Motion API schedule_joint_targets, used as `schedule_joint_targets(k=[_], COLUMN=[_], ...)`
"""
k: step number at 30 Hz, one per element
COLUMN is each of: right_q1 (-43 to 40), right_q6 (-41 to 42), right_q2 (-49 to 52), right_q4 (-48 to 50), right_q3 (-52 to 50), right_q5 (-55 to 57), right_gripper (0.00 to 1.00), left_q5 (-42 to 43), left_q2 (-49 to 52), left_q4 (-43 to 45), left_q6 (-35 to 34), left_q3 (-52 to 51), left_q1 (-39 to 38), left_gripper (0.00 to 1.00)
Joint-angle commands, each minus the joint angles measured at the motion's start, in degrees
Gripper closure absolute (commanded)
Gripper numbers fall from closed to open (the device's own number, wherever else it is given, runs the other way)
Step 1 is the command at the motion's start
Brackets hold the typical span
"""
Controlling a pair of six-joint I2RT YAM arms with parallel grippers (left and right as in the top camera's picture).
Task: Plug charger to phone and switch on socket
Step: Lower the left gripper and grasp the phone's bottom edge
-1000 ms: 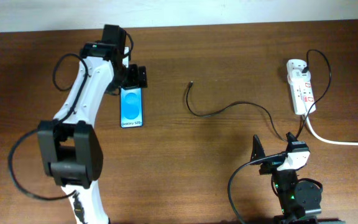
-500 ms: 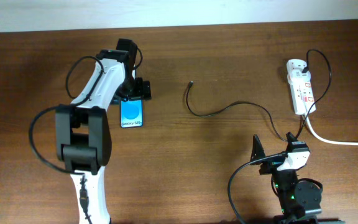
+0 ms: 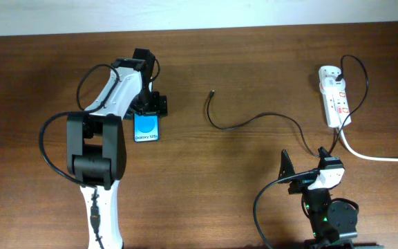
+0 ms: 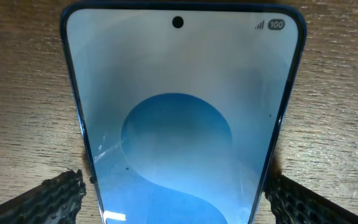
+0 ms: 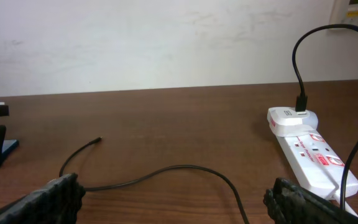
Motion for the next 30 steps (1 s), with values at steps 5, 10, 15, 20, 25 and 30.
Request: schedule_joint_targets(k=[5,10,15,20,25,30], right_q1=[-0.46,-0.46,-0.46,-0.46,-0.46,-0.46], right_q6=[0.17,0.17,0.17,0.17,0.17,0.17], right_q2=[-0.48,-0.48,-0.48,-0.48,-0.48,-0.48], right_q4=[-0.26,-0.26,-0.26,-0.26,-0.26,-0.26], right_q3=[-0.28,-0.28,-0.28,-0.28,-0.28,-0.28], right_q5=[-0.55,-0.55,-0.52,-0.52,-0.52,-0.52], right_gripper=[0.02,0.02,0.02,0.02,0.02,0.02], left_q5=[0.72,0.81,0.81,1.09,1.05,1.05], left_q2=[3.23,3.23,3.30,3.30,3.30,3.30], left_q4=[0.57,1.22,1.62,1.62,2.27,4.26], left_q6=[0.70,0.72,0.76,0.72,0.72,0.72], left_q3=[0.33,0.33,0.31,0.31,-0.85,-2.99], left_q1=[-0.22,-0.22,-0.22,-0.20,-0.20,-0.04], left_gripper=[0.01,0.00,0.01,0.01,0.01,0.02])
